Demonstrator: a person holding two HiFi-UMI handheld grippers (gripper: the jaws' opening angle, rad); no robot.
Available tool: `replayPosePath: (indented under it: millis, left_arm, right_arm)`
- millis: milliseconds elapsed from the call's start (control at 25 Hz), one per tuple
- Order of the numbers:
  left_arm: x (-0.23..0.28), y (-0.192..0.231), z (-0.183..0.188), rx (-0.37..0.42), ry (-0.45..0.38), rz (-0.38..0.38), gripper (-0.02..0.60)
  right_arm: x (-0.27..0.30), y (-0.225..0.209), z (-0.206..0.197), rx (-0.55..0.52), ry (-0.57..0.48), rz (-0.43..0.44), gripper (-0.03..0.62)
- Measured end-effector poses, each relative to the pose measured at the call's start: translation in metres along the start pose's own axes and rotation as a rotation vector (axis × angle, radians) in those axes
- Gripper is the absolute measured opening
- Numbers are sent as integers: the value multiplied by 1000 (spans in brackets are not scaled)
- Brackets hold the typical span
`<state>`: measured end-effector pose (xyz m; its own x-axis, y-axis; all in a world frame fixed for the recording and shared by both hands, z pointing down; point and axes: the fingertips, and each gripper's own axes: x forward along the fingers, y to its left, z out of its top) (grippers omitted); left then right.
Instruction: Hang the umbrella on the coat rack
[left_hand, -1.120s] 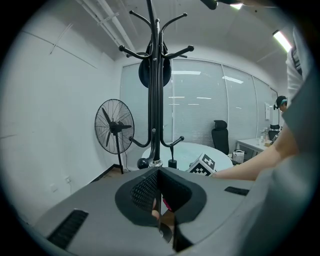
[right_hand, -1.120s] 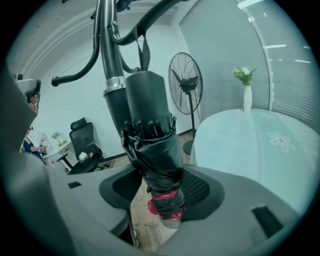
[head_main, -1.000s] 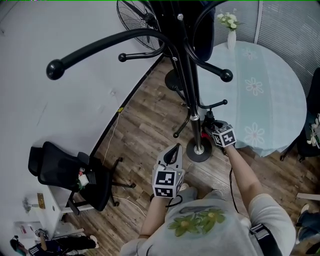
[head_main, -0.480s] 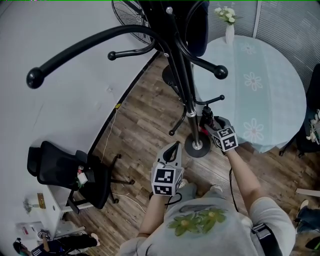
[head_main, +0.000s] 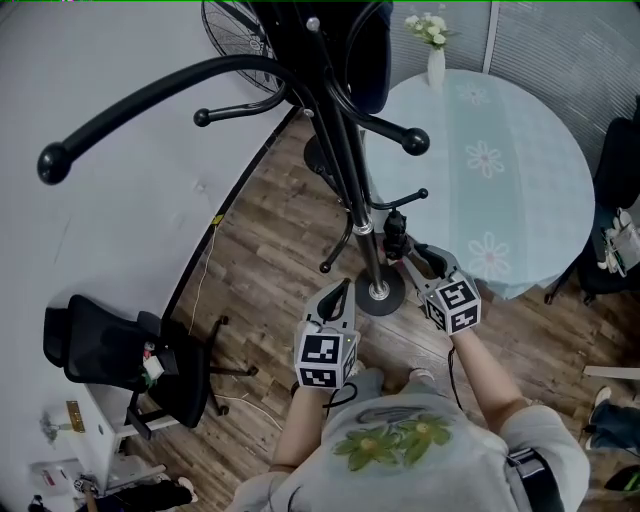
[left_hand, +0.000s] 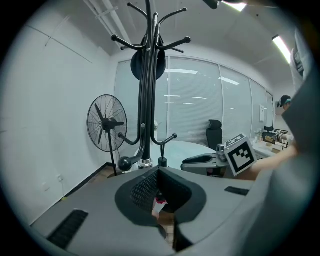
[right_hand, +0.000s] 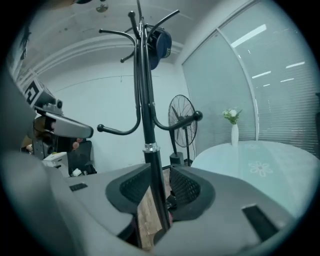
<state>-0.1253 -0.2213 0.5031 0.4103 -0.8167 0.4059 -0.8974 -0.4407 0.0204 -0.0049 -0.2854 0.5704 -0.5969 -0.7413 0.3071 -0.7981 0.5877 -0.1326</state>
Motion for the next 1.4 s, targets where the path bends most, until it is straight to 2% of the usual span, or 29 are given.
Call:
replayPosePath:
  millis: [160, 240, 400, 440, 720, 1400]
  left_arm:
    - [2, -7, 9, 3, -27, -9, 2]
    - [3, -12, 12, 4, -39, -17, 2]
    - [4, -28, 14, 1, -57, -44, 2]
    - [4, -32, 14, 2, -60, -53, 2]
    - [0, -51, 15, 2, -78, -89, 2]
    - [-24, -46, 16, 21, -115, -135, 2]
  right_arm:
    - [-18, 11, 10, -8, -6, -6, 130]
    - [-26, 19, 14, -22, -16, -9, 70]
    - [-41, 30, 24, -1, -42, -3, 53]
    - [-44, 33, 26, 7, -52, 1, 3]
    - [-62, 50, 33, -20, -51, 17, -2]
    - [-77, 84, 37, -46, -63, -22, -2]
